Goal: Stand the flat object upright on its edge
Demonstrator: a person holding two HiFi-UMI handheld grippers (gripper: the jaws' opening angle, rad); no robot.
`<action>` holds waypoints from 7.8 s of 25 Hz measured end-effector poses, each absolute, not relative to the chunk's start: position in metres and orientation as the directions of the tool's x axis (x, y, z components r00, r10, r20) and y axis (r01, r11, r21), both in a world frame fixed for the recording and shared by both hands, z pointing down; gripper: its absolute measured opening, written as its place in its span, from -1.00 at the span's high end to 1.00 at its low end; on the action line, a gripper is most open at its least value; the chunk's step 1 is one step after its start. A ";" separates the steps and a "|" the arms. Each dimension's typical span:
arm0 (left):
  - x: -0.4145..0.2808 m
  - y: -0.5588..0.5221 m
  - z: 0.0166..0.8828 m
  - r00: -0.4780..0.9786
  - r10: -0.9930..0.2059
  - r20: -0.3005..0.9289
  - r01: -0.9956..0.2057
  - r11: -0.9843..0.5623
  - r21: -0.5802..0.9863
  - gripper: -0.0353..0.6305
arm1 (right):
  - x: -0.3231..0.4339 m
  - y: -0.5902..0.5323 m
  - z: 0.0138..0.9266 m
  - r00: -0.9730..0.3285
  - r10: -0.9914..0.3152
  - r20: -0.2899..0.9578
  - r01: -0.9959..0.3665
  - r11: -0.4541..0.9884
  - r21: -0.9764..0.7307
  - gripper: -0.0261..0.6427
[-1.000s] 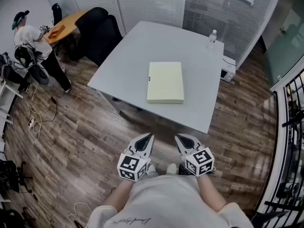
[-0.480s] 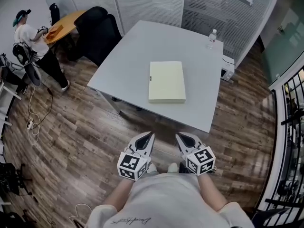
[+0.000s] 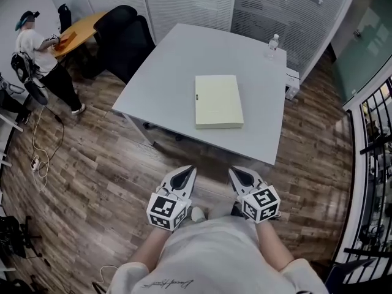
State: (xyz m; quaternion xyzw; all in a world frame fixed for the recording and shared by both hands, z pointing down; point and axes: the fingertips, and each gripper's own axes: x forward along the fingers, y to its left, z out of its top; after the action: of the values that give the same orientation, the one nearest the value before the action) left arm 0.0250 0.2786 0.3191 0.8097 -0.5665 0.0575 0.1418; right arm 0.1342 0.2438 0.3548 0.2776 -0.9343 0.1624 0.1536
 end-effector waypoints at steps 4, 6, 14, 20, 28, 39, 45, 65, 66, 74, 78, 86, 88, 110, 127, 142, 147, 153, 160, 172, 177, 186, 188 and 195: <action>0.020 0.283 0.323 0.361 -0.897 0.256 -0.930 -0.324 0.175 0.86 | 0.132 0.249 0.360 -0.792 -0.471 0.389 -0.577 0.785 -0.223 0.85; 0.017 0.281 0.324 0.361 -0.897 0.255 -0.930 -0.324 0.176 0.86 | 0.128 0.248 0.359 -0.794 -0.470 0.386 -0.574 0.789 -0.219 0.85; 0.004 0.261 0.326 0.355 -0.901 0.250 -0.931 -0.316 0.180 0.86 | 0.115 0.227 0.365 -0.801 -0.460 0.382 -0.564 0.794 -0.227 0.85; -0.004 0.226 0.333 0.359 -0.898 0.255 -0.930 -0.321 0.180 0.86 | 0.108 0.192 0.374 -0.800 -0.462 0.382 -0.568 0.788 -0.238 0.85; -0.013 0.150 0.337 0.363 -0.894 0.264 -0.928 -0.321 0.189 0.86 | 0.102 0.113 0.378 -0.795 -0.471 0.382 -0.582 0.770 -0.263 0.85; -0.019 0.054 0.330 0.356 -0.898 0.257 -0.930 -0.316 0.186 0.86 | 0.088 0.013 0.367 -0.820 -0.445 0.361 -0.548 0.792 -0.270 0.85; -0.019 0.031 0.329 0.349 -0.901 0.258 -0.934 -0.310 0.177 0.86 | 0.082 -0.004 0.371 -0.833 -0.410 0.372 -0.516 0.819 -0.252 0.85; -0.035 0.000 0.334 0.424 -0.849 0.317 -0.905 -0.382 0.186 0.86 | 0.070 -0.028 0.373 -0.802 -0.441 0.403 -0.566 0.777 -0.275 0.85; -0.036 -0.001 0.334 0.427 -0.847 0.317 -0.903 -0.385 0.188 0.86 | 0.070 -0.028 0.373 -0.799 -0.443 0.406 -0.569 0.774 -0.276 0.85; -0.044 -0.003 0.345 0.437 -0.833 0.340 -0.899 -0.394 0.191 0.86 | 0.067 -0.032 0.381 -0.786 -0.446 0.428 -0.585 0.762 -0.279 0.85; -0.047 -0.004 0.355 0.435 -0.825 0.361 -0.900 -0.385 0.204 0.86 | 0.072 -0.035 0.388 -0.774 -0.447 0.449 -0.597 0.752 -0.279 0.85; -0.053 -0.003 0.380 0.428 -0.811 0.399 -0.903 -0.364 0.230 0.86 | 0.093 -0.041 0.406 -0.736 -0.464 0.492 -0.640 0.714 -0.284 0.85; -0.057 -0.003 0.385 0.424 -0.807 0.411 -0.905 -0.356 0.234 0.86 | 0.097 -0.044 0.410 -0.725 -0.470 0.503 -0.653 0.702 -0.286 0.85; -0.075 0.011 0.452 0.387 -0.746 0.542 -0.918 -0.258 0.301 0.86 | 0.123 -0.052 0.459 -0.660 -0.458 0.596 -0.712 0.635 -0.301 0.85; -0.080 0.013 0.502 0.402 -0.671 0.623 -0.894 -0.141 0.426 0.55 | 0.139 -0.062 0.508 -0.629 -0.371 0.683 -0.731 0.582 -0.357 0.53; -0.072 0.012 0.530 0.557 -0.567 0.607 -0.780 -0.105 0.617 0.26 | 0.136 -0.060 0.527 -0.670 -0.261 0.695 -0.694 0.551 -0.463 0.24; -0.069 0.013 0.536 0.582 -0.555 0.595 -0.753 -0.091 0.652 0.21 | 0.136 -0.058 0.534 -0.675 -0.232 0.700 -0.686 0.545 -0.481 0.19; -0.063 0.011 0.539 0.607 -0.539 0.585 -0.732 -0.091 0.675 0.19 | 0.134 -0.059 0.535 -0.686 -0.213 0.696 -0.677 0.538 -0.503 0.18; -0.064 0.012 0.546 0.620 -0.515 0.592 -0.717 -0.067 0.694 0.18 | 0.132 -0.057 0.538 -0.710 -0.172 0.682 -0.654 0.519 -0.550 0.17; -0.062 0.012 0.547 0.627 -0.501 0.596 -0.720 -0.083 0.689 0.19 | 0.134 -0.057 0.540 -0.688 -0.144 0.711 -0.663 0.523 -0.536 0.20; -0.063 0.013 0.546 0.625 -0.503 0.596 -0.722 -0.083 0.687 0.21 | 0.132 -0.056 0.541 -0.683 -0.131 0.718 -0.662 0.526 -0.534 0.21; -0.061 0.011 0.543 0.618 -0.504 0.603 -0.738 -0.109 0.666 0.25 | 0.131 -0.057 0.537 -0.668 -0.138 0.731 -0.666 0.549 -0.505 0.23; -0.061 0.010 0.542 0.618 -0.505 0.603 -0.740 -0.115 0.663 0.26 | 0.132 -0.057 0.537 -0.668 -0.139 0.731 -0.664 0.556 -0.500 0.24; -0.062 0.011 0.532 0.607 -0.524 0.597 -0.754 -0.142 0.642 0.27 | 0.132 -0.054 0.528 -0.673 -0.167 0.720 -0.662 0.570 -0.486 0.24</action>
State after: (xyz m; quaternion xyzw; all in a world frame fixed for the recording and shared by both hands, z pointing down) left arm -0.0617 0.0106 0.5320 0.7467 -0.4276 0.1160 0.4961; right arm 0.1318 -0.0542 0.5282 0.2506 -0.8274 0.3898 0.3172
